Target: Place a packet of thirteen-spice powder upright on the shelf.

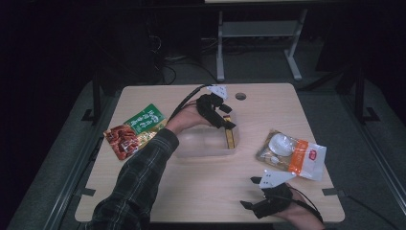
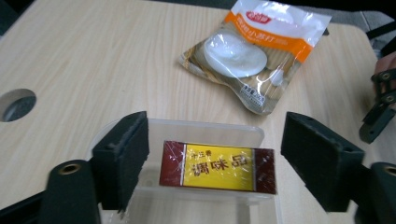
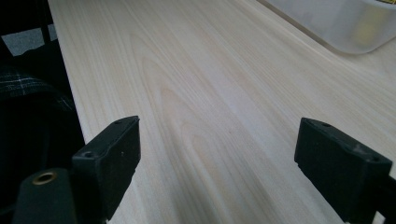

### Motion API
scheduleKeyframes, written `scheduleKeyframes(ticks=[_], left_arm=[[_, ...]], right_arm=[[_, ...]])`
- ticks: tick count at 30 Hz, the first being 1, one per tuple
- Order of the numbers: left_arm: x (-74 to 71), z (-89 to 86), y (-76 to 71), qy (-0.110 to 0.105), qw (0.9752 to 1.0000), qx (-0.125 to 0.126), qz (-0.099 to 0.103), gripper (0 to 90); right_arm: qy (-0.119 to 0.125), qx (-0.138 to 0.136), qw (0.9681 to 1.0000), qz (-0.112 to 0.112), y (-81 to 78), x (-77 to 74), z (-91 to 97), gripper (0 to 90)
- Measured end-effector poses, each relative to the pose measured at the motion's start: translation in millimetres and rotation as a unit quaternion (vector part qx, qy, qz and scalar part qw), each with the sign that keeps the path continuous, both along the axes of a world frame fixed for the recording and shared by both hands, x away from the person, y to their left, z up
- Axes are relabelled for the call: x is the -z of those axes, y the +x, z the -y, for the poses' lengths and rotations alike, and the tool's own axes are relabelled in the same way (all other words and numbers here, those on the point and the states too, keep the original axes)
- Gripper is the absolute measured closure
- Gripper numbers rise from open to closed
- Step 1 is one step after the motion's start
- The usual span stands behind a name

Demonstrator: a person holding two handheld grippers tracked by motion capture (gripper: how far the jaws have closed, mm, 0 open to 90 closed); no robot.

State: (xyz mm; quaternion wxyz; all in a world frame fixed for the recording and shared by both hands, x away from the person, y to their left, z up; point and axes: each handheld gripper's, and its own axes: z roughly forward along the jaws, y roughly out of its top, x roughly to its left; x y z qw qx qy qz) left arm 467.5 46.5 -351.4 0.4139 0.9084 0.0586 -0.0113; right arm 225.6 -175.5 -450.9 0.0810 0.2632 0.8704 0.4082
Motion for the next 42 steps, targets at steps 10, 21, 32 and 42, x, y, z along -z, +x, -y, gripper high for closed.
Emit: scheduleKeyframes(ticks=[10,21,32,42], left_arm=[[-16.5,-31.5,-18.1,0.000,0.9998,-0.021,0.005,15.9],[-16.5,-65.4,-42.7,0.012,0.9979,-0.063,0.006,15.3],[-10.3,-99.6,-78.7,0.017,0.9957,-0.091,0.009,15.3],[5.1,-133.4,-113.2,0.011,0.9928,-0.118,0.022,15.4]], right_arm=[[-0.001,0.001,1.0000,-0.002,0.2,1.1,-0.9,14.0],[-0.004,0.001,1.0000,-0.003,1.2,1.1,-1.1,14.0],[-0.004,0.002,1.0000,-0.003,2.5,1.8,-2.5,14.0],[-0.005,0.000,1.0000,0.000,4.5,2.9,-3.5,14.0]])
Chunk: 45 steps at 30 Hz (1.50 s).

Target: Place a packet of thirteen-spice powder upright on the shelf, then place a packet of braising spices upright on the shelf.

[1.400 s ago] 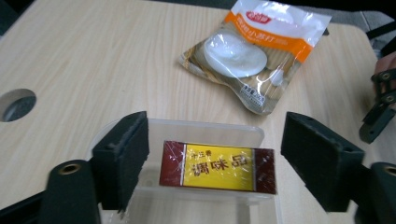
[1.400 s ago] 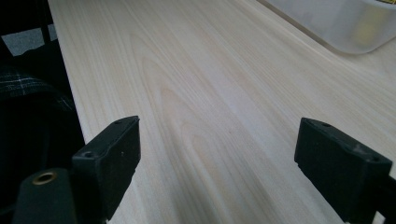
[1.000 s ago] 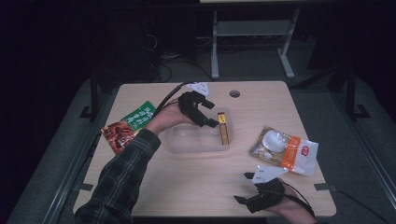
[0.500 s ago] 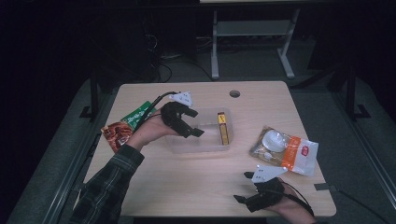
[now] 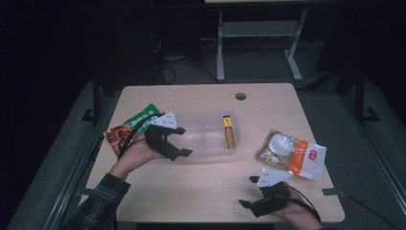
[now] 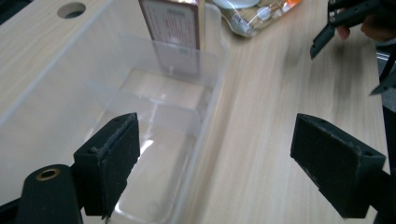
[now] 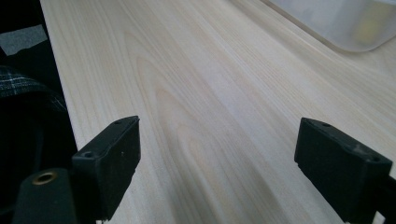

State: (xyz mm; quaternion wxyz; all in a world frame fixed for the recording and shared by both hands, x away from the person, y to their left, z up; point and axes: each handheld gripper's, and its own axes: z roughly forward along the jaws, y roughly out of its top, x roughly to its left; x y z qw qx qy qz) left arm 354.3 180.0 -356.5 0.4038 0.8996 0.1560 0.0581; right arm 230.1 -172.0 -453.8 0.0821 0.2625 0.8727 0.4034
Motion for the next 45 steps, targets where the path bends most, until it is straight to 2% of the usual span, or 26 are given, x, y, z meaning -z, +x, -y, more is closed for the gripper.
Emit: scheduleKeyframes(ticks=[3,4,6,16,25,31,35,41,45], left_arm=[[7.2,-10.5,-10.5,-0.004,0.9999,-0.013,0.003,15.4],[13.1,-19.0,-17.7,-0.009,0.9997,-0.021,0.004,15.4],[15.7,-22.4,-20.9,-0.011,0.9996,-0.025,0.003,15.4],[37.7,-55.6,-51.1,-0.005,0.9986,-0.053,0.007,15.4],[58.1,-81.2,-68.1,0.000,0.9968,-0.079,-0.002,15.3],[66.7,-93.9,-70.8,0.008,0.9954,-0.095,-0.006,15.3],[67.9,-99.3,-68.2,0.005,0.9946,-0.103,-0.007,15.3],[66.7,-106.1,-61.5,0.008,0.9934,-0.114,-0.004,15.2],[66.0,-112.9,-53.0,0.012,0.9917,-0.128,-0.002,15.2]], right_arm=[[-0.003,0.001,1.0000,0.001,0.3,0.1,-0.4,14.0],[-0.002,0.000,1.0000,0.000,0.3,0.1,-0.5,14.0],[0.001,0.002,1.0000,-0.002,0.6,0.0,-1.0,14.0],[0.003,0.007,1.0000,-0.002,3.7,0.8,-5.7,14.0],[0.005,0.007,1.0000,0.001,4.2,0.4,-4.7,14.0],[0.005,0.007,1.0000,0.002,4.5,0.5,-3.7,14.0],[0.005,0.007,1.0000,0.002,5.1,0.8,-3.2,14.0],[0.005,0.005,1.0000,0.001,4.7,0.5,-3.6,13.9],[0.007,0.004,1.0000,-0.002,5.3,0.7,-4.8,14.0]])
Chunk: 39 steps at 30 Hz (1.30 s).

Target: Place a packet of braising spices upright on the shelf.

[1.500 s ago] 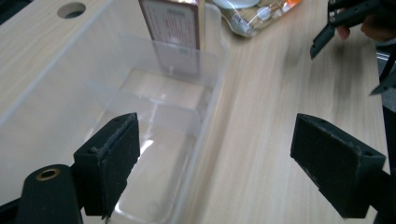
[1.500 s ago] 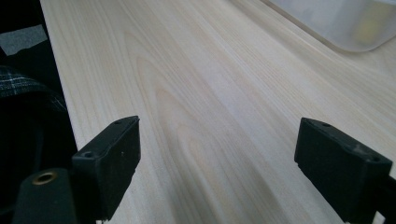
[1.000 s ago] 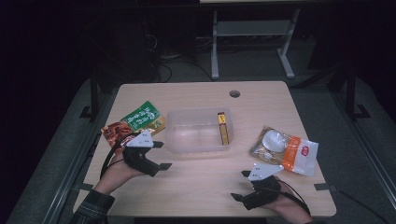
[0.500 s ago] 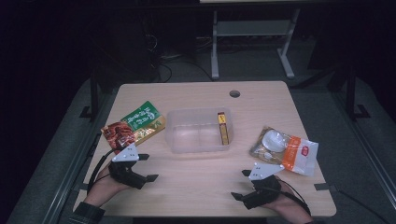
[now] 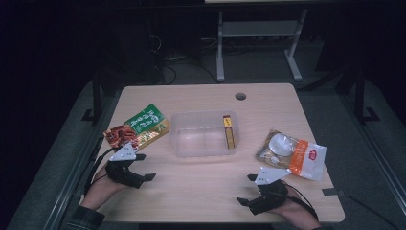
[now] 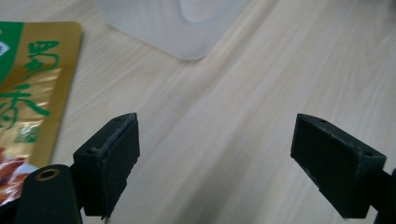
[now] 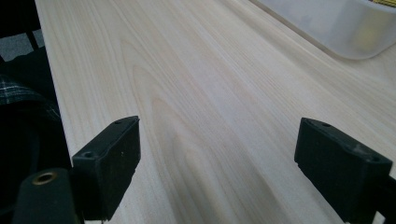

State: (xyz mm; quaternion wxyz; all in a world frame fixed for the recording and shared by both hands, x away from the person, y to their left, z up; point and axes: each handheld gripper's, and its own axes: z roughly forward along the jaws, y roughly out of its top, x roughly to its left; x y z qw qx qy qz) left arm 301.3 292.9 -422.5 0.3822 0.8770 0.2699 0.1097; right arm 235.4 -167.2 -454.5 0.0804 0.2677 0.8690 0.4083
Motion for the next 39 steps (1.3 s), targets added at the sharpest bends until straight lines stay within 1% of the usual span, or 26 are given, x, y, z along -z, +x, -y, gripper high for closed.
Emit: scheduleKeyframes(ticks=[6,8,9,11,14,15,16,18,19,20,21,23,26,27,28,30,31,32,33,35,36,37,38,39], left_arm=[[-6.8,-10.6,19.9,0.000,0.9998,-0.018,0.007,15.2],[-9.3,-13.7,26.6,-0.006,0.9996,-0.027,0.010,15.2],[-10.9,-15.3,29.4,-0.003,0.9996,-0.027,0.010,15.2],[-13.8,-18.4,36.9,-0.008,0.9992,-0.036,0.015,15.2],[-18.0,-24.2,49.2,-0.002,0.9989,-0.043,0.020,15.2],[-18.9,-25.6,53.3,-0.009,0.9985,-0.048,0.024,15.2],[-20.3,-27.5,58.3,-0.005,0.9986,-0.047,0.022,15.1],[-21.8,-29.4,66.3,0.003,0.9982,-0.053,0.028,15.1],[-22.7,-30.8,72.6,0.002,0.9982,-0.053,0.029,15.0],[-23.7,-31.9,77.5,0.009,0.9981,-0.054,0.029,15.0],[-23.8,-32.5,82.3,0.011,0.9978,-0.056,0.033,15.0],[-24.6,-33.7,92.4,0.019,0.9977,-0.054,0.036,15.0],[-24.6,-34.2,105.4,0.016,0.9976,-0.057,0.036,15.0],[-24.8,-34.4,108.6,0.018,0.9975,-0.059,0.035,15.0],[-25.2,-35.9,114.0,0.022,0.9974,-0.057,0.038,14.9],[-24.2,-38.4,123.1,0.023,0.9976,-0.058,0.030,15.0],[-24.0,-39.8,126.7,0.032,0.9973,-0.059,0.031,14.9],[-23.2,-41.8,131.2,0.028,0.9973,-0.061,0.031,15.0],[-21.8,-43.8,136.7,0.027,0.9974,-0.062,0.026,14.9],[-17.7,-47.0,147.0,0.036,0.9967,-0.068,0.022,14.9],[-15.5,-49.1,151.2,0.032,0.9968,-0.069,0.027,15.0],[-13.5,-50.2,154.9,0.033,0.9968,-0.071,0.020,14.9],[-9.4,-51.3,160.0,0.053,0.9961,-0.069,0.016,14.5],[-7.1,-52.0,162.9,0.067,0.9953,-0.069,0.015,13.8]], right_arm=[[0.000,0.002,1.0000,-0.001,2.3,1.1,-0.7,13.9],[0.002,0.002,1.0000,-0.002,1.8,0.9,-0.9,13.9],[0.002,0.003,1.0000,-0.002,1.9,1.1,-1.0,13.9],[0.002,0.004,1.0000,-0.001,2.6,1.4,-1.1,13.9],[0.004,0.009,0.9999,-0.004,3.0,1.1,-1.0,13.9],[0.005,0.010,0.9999,-0.004,3.3,1.2,-0.9,13.9],[0.004,0.012,0.9999,-0.004,3.5,1.4,-1.1,13.9],[0.003,0.015,0.9999,-0.004,4.0,1.6,-1.9,13.9],[0.004,0.015,0.9999,-0.004,4.1,1.7,-2.1,13.9],[0.004,0.016,0.9999,-0.005,4.1,1.6,-2.3,13.9],[0.004,0.016,0.9999,-0.006,4.3,1.5,-2.2,13.9],[0.006,0.015,0.9999,-0.006,4.6,1.7,-1.9,13.9],[0.007,0.013,0.9999,-0.006,5.3,2.2,-1.1,13.9],[0.007,0.015,0.9998,-0.009,5.9,2.5,-0.9,14.0],[0.006,0.015,0.9998,-0.010,6.2,2.7,-1.0,13.9],[0.005,0.016,0.9998,-0.009,6.9,3.8,-1.2,13.9],[0.004,0.016,0.9998,-0.010,7.2,4.1,-1.2,13.9],[0.004,0.017,0.9998,-0.009,7.1,4.5,-1.3,13.9],[0.003,0.016,0.9998,-0.010,6.6,4.5,-1.1,14.0],[0.002,0.019,0.9998,-0.009,5.3,4.3,-0.2,13.9],[0.002,0.020,0.9998,-0.007,4.7,4.0,0.8,14.0],[0.004,0.021,0.9997,-0.006,4.1,3.6,1.7,13.9],[0.007,0.022,0.9997,-0.007,3.9,3.4,2.4,13.9],[0.007,0.025,0.9997,-0.006,4.0,3.1,3.5,13.9]])
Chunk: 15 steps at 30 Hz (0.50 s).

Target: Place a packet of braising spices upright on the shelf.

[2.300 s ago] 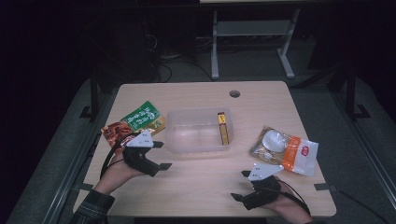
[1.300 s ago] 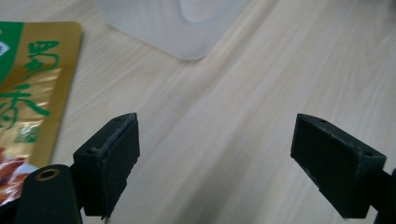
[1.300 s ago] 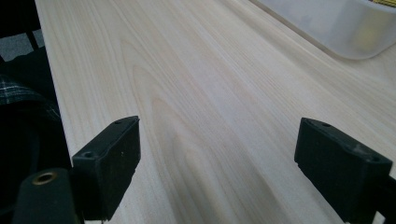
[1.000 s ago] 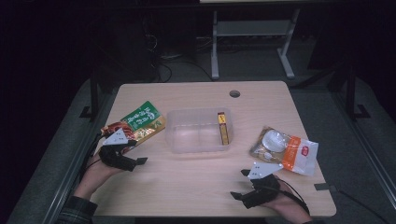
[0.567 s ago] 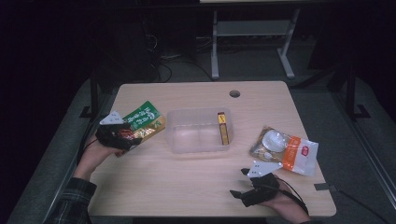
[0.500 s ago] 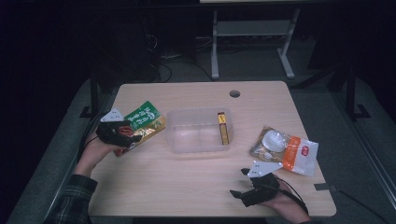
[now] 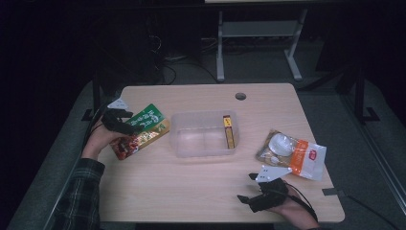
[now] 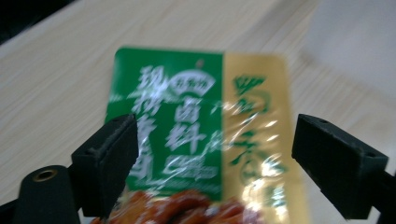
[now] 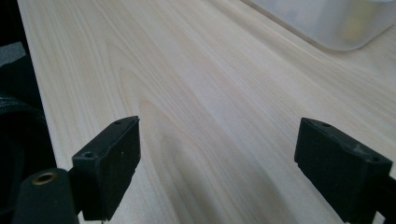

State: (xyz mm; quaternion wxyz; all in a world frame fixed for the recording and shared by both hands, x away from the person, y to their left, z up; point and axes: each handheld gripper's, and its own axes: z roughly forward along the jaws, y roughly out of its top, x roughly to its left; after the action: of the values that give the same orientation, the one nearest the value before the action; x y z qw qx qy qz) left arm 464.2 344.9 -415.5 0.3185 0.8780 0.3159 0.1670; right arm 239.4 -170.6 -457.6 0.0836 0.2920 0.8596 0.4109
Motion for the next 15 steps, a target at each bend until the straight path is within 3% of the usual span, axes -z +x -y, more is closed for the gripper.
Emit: scheduleKeyframes(ticks=[1,3,6,10,12,13,15], left_arm=[[2.6,-1.5,3.8,0.009,1.0000,0.000,-0.001,13.8],[9.4,-7.9,11.2,-0.007,1.0000,-0.006,0.000,13.5],[19.3,-17.2,18.1,-0.013,0.9998,-0.015,-0.006,13.5],[35.4,-32.7,25.7,-0.027,0.9985,-0.036,-0.031,13.1],[39.7,-38.2,27.5,-0.045,0.9974,-0.044,-0.036,12.9],[41.6,-41.9,29.0,-0.038,0.9976,-0.047,-0.034,12.6],[44.8,-45.6,30.6,-0.043,0.9971,-0.052,-0.037,12.5]], right_arm=[[0.002,0.003,1.0000,-0.001,0.0,-0.1,0.1,13.9],[0.004,0.002,1.0000,0.000,0.8,0.5,0.8,13.9],[0.002,0.004,1.0000,-0.006,0.9,1.3,0.2,14.0],[0.000,0.000,1.0000,-0.009,1.7,2.8,-1.3,14.0],[0.000,0.000,0.9999,-0.012,1.6,3.4,-2.2,13.9],[0.001,0.000,0.9999,-0.013,1.6,3.5,-2.2,14.0],[-0.001,-0.001,0.9999,-0.015,1.7,4.0,-2.2,13.9]])
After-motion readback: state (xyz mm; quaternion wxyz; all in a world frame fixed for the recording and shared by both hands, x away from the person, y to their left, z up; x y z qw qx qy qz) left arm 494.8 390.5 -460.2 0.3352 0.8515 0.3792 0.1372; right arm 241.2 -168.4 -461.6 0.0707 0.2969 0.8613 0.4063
